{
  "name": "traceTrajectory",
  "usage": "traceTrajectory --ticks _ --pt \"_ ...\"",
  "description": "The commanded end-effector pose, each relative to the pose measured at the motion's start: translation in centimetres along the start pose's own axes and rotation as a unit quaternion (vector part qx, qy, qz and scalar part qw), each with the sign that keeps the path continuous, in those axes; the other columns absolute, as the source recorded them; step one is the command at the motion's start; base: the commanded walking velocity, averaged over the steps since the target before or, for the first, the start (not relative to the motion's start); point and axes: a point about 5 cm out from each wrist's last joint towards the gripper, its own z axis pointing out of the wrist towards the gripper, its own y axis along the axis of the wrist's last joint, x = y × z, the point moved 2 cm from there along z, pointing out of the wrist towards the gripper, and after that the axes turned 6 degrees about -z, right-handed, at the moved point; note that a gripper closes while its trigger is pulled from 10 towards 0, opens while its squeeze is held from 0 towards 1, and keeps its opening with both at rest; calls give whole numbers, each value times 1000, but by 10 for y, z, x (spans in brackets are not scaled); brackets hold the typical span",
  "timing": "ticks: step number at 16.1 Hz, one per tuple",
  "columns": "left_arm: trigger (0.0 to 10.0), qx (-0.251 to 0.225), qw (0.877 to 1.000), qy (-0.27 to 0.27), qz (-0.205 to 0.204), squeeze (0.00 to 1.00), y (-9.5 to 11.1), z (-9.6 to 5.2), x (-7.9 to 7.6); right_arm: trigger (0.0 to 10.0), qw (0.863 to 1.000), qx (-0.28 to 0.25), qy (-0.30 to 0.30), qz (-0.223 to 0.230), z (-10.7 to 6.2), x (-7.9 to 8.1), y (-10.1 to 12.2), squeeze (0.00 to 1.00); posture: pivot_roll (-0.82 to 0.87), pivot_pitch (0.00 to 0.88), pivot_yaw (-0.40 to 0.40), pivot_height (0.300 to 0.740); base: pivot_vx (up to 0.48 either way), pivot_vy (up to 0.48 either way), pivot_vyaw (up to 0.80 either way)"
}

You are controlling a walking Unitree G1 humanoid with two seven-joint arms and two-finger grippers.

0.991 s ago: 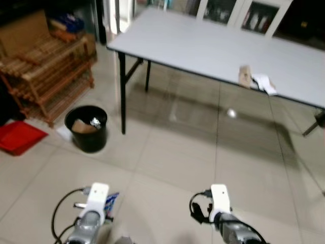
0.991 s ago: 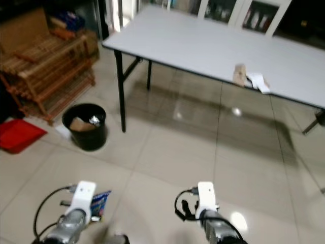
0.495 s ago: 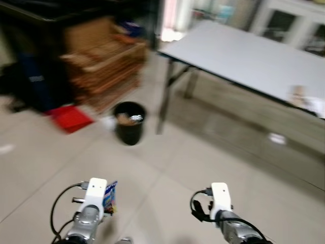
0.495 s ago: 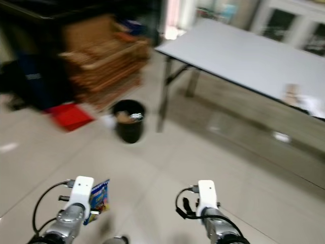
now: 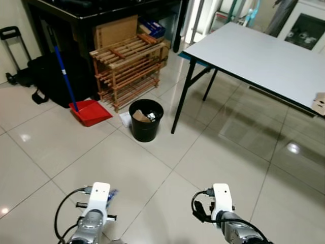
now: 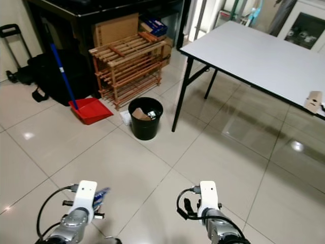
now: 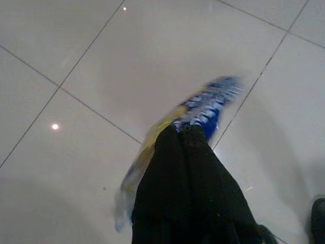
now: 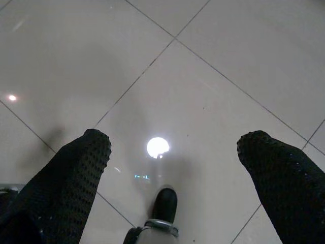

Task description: Picking trash to rubbish bin

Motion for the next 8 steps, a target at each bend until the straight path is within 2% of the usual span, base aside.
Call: traceTrajectory --ticks 1,8 --pt "10000 -5 1000 5 1 0 3 0 1 10000 1000 1 -2 3 -1 -4 0 0 -17 61 -130 740 251 0 0" --pt "10000 -5 1000 6 1 0 3 1 2 10000 1000 3 5 -2 0 -1 -1 0 -17 60 -129 740 314 0 0"
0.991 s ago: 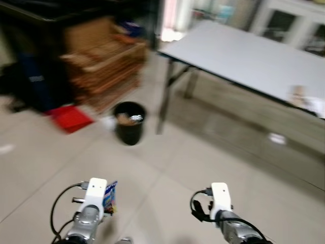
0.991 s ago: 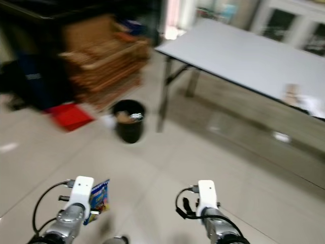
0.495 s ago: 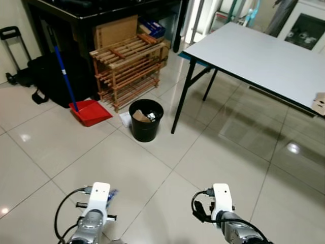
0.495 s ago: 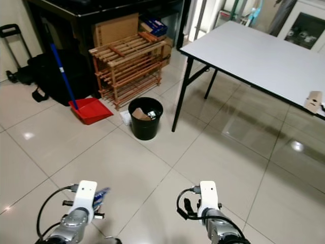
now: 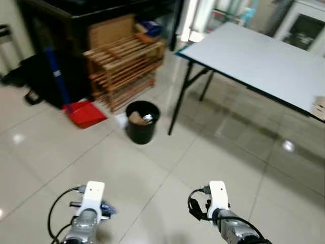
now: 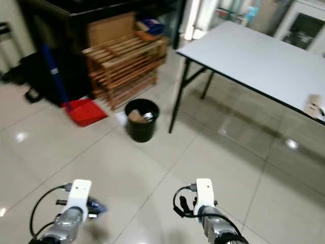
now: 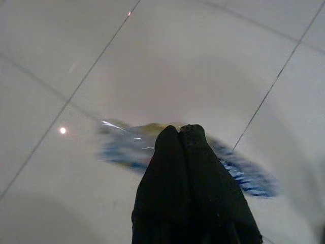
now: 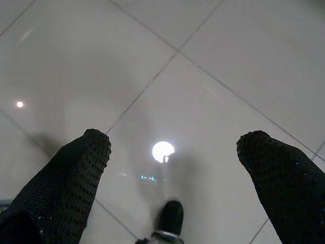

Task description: Picking trash to rubbish bin

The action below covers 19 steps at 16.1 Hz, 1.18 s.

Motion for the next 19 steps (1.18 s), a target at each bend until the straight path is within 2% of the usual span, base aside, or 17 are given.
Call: traceTrajectory --ticks 1,10,13,17,19 --pt "10000 0 1000 -10 -3 0 0 -1 -12 10000 1000 12 -13 -1 -3 -10 -8 0 -17 60 -129 740 304 0 0" --pt "10000 1 1000 -8 -13 0 1 0 -12 10000 1000 6 -11 5 -3 -10 -6 0 -17 59 -131 740 300 0 0" --pt "10000 1 1000 -7 -13 0 1 0 -11 10000 1000 7 -11 -13 -3 -10 -5 0 -16 60 -132 740 292 0 0" --pt "10000 1 1000 -7 -14 0 1 0 -12 10000 1000 6 -10 -8 -3 -9 -6 0 -16 60 -131 740 292 0 717" --pt "10000 1 1000 -7 -13 0 1 0 -12 10000 1000 7 -11 -4 -3 -9 -6 0 -16 60 -132 740 294 0 0"
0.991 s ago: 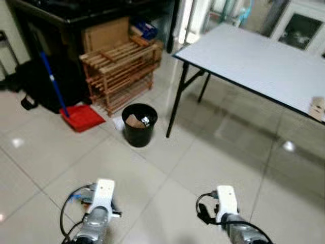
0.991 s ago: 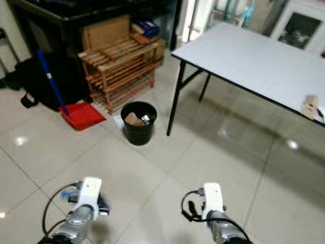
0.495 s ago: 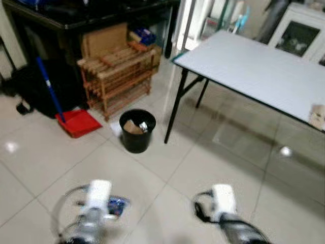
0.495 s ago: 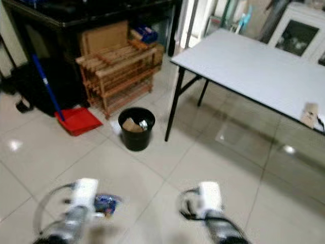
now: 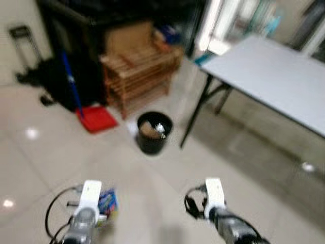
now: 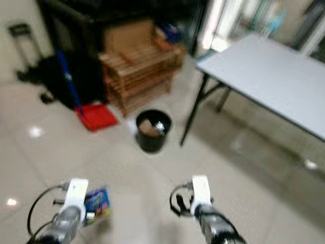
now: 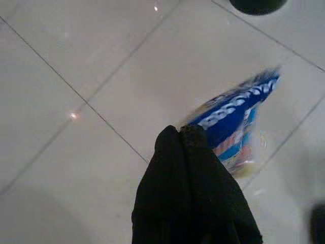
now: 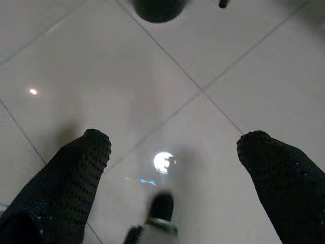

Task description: Picking trash to rubbish bin

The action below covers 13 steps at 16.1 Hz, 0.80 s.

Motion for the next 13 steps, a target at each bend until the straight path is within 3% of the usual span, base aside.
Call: traceTrajectory --ticks 1,13 --pt "10000 0 1000 -16 -4 0 0 -1 -15 10000 1000 16 -21 9 -5 -16 -12 0 -15 61 -132 740 289 0 0" --pt "10000 0 1000 -16 -5 0 0 -1 -14 10000 1000 15 -17 11 -5 -15 -11 0 -15 60 -133 740 288 0 0"
